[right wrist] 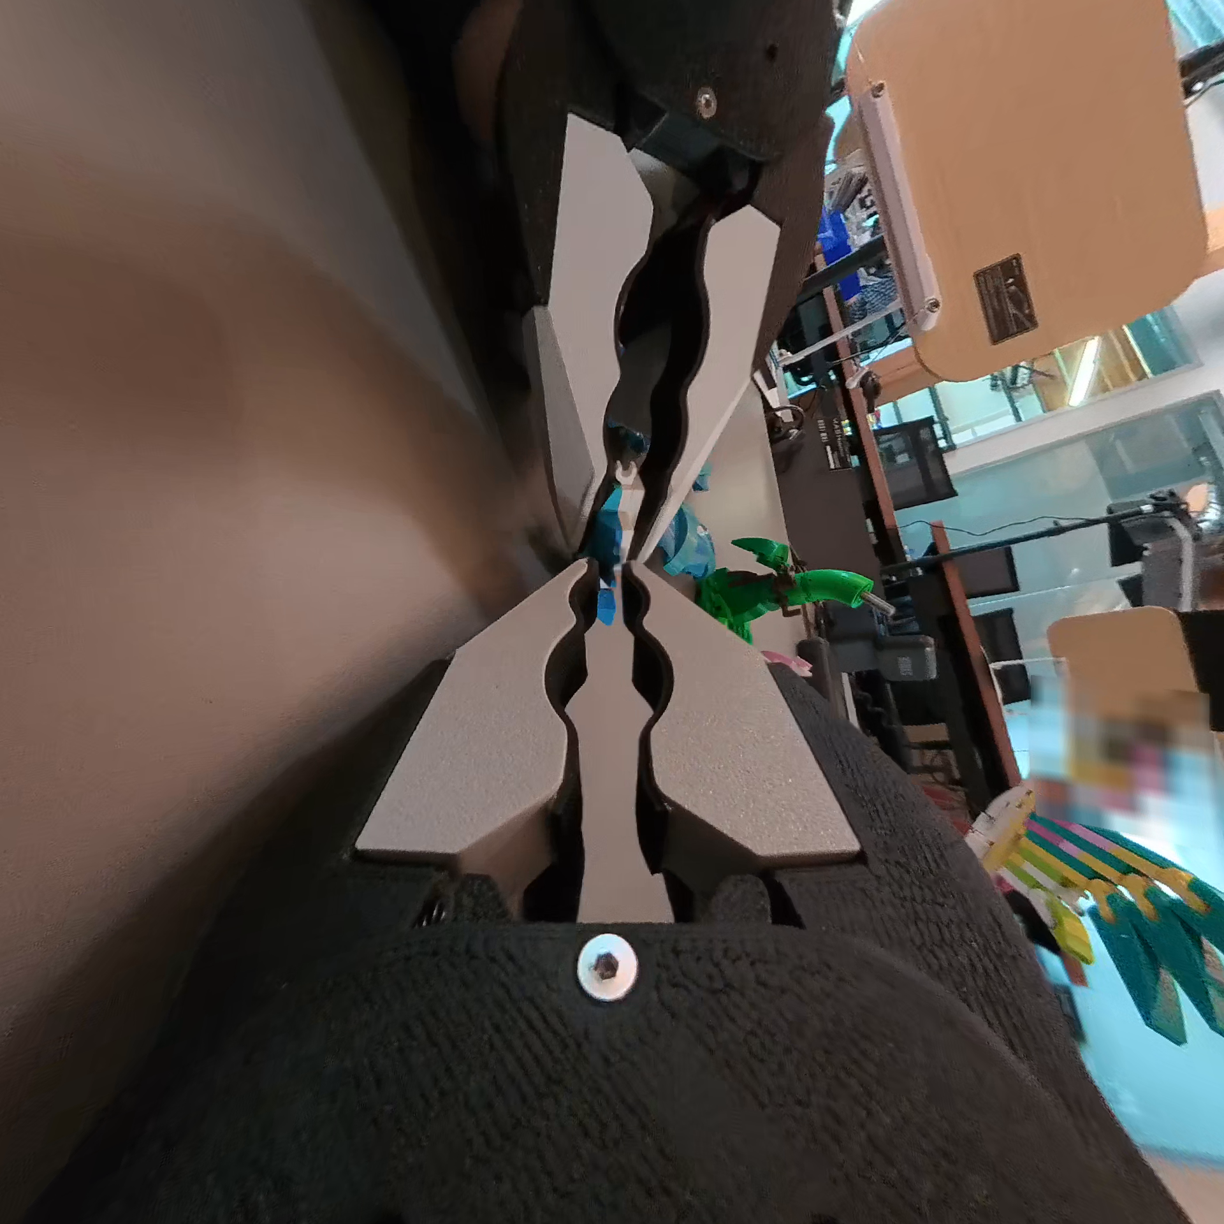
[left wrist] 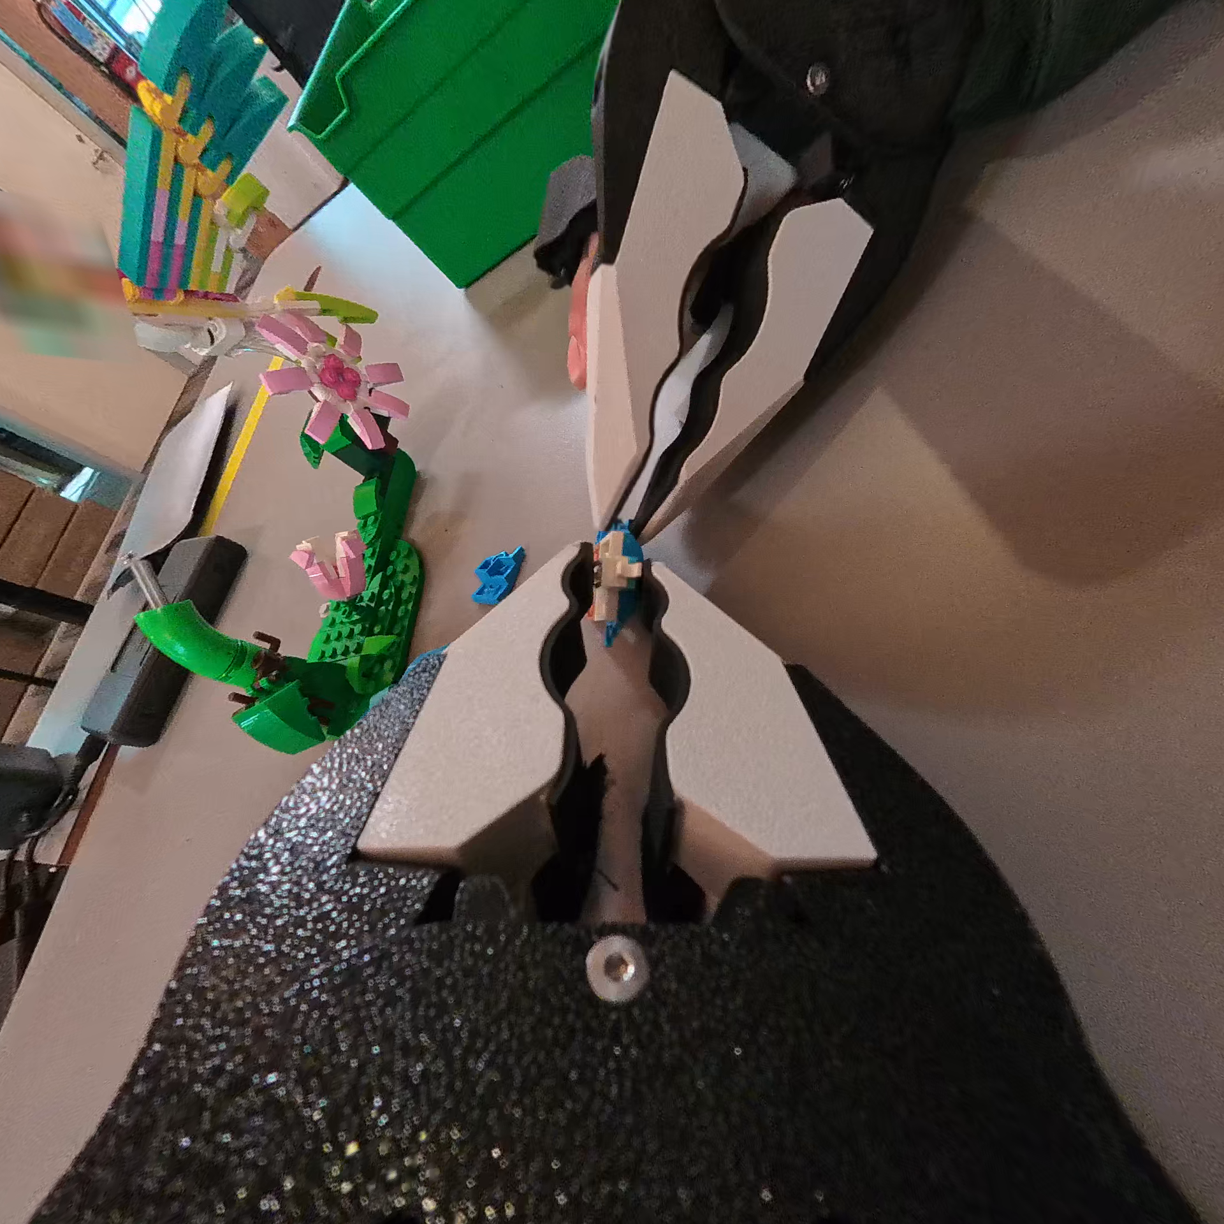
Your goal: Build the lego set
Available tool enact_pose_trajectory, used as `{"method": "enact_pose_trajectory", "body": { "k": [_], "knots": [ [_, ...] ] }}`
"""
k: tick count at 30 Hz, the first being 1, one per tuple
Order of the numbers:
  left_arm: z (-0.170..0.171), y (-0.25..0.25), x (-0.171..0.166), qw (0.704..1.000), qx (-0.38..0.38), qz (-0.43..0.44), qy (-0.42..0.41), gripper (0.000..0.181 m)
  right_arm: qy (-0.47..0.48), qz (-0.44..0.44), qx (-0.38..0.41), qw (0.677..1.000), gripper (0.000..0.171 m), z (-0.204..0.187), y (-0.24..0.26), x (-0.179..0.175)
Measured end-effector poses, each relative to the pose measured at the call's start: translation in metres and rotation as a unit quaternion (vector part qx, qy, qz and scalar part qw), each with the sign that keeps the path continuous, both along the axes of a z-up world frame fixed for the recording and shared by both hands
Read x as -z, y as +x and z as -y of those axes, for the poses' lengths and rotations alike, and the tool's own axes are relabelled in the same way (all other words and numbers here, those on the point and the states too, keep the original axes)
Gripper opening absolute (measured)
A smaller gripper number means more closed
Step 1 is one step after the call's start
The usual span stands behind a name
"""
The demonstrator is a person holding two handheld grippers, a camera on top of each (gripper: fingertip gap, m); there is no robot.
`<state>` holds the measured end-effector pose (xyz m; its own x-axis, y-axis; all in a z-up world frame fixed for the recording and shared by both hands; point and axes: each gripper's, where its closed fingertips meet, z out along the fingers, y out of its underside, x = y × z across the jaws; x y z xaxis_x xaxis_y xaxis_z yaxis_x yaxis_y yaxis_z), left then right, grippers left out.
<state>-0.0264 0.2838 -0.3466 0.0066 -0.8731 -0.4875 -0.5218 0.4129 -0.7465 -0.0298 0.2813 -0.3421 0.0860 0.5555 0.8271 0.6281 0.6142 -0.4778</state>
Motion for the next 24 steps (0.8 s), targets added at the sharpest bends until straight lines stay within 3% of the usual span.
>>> {"method": "enact_pose_trajectory", "body": {
  "k": [4, 6, 14, 17, 24],
  "knots": [
    [0.000, -0.001, -0.002, 1.000, 0.004, 0.005, 0.003, 0.010, -0.004, -0.012, 0.010, 1.000, 0.012, -0.004, 0.002, -0.004],
    [0.000, -0.001, -0.002, 1.000, 0.004, 0.008, 0.003, 0.010, -0.009, 0.005, 0.016, 1.000, 0.000, -0.006, 0.004, 0.002],
    [0.002, -0.002, -0.002, 1.000, 0.008, 0.007, -0.005, 0.011, -0.038, -0.027, -0.013, 0.999, 0.000, 0.001, 0.002, -0.005],
    [0.004, -0.002, -0.003, 1.000, 0.015, 0.008, -0.019, 0.011, -0.037, -0.007, -0.020, 0.999, 0.014, 0.004, -0.001, 0.001],
    [0.013, -0.001, -0.004, 0.999, 0.039, 0.010, -0.025, 0.012, -0.058, 0.005, -0.031, 0.998, 0.001, 0.007, -0.004, 0.005]
  ]
}}
